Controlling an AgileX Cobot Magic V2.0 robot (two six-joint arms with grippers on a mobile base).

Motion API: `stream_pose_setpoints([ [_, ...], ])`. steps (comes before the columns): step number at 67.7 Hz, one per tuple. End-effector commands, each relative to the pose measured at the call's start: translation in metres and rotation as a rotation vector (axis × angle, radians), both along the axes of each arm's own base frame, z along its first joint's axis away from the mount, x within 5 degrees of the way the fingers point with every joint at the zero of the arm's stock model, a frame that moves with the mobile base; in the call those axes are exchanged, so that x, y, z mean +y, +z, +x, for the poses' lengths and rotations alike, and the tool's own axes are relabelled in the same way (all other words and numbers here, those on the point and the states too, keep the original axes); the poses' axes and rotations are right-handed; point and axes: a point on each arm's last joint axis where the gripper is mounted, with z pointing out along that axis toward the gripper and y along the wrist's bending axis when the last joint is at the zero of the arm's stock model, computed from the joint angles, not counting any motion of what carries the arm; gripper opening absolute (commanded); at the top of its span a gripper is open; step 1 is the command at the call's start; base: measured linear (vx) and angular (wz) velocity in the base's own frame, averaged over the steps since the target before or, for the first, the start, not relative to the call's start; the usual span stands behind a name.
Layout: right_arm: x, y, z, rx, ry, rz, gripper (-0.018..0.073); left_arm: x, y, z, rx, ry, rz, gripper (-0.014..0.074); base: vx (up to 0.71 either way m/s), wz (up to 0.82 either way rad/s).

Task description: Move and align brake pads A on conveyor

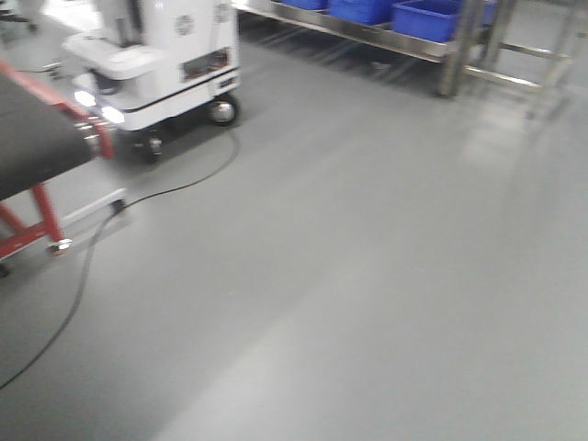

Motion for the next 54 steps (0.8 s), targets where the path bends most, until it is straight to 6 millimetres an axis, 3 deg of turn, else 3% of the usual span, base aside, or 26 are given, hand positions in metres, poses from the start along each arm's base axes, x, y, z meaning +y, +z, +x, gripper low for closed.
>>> stream_pose_setpoints([
  [1, 0.0002, 0.0152, 0.0008, -0.092, 0.002, -0.003, 0.0488, -0.0004, 0.0134, 0.0015, -0.081, -0.003, -0.016, 0.0391, -0.11, -0.77],
  [54, 0.0002, 0.0152, 0.0008, -0.092, 0.002, -0.003, 0.0488, -0.0004, 0.0134, 0.0015, -0.081, -0.003, -0.016, 0.0391, -0.08, -0.88],
])
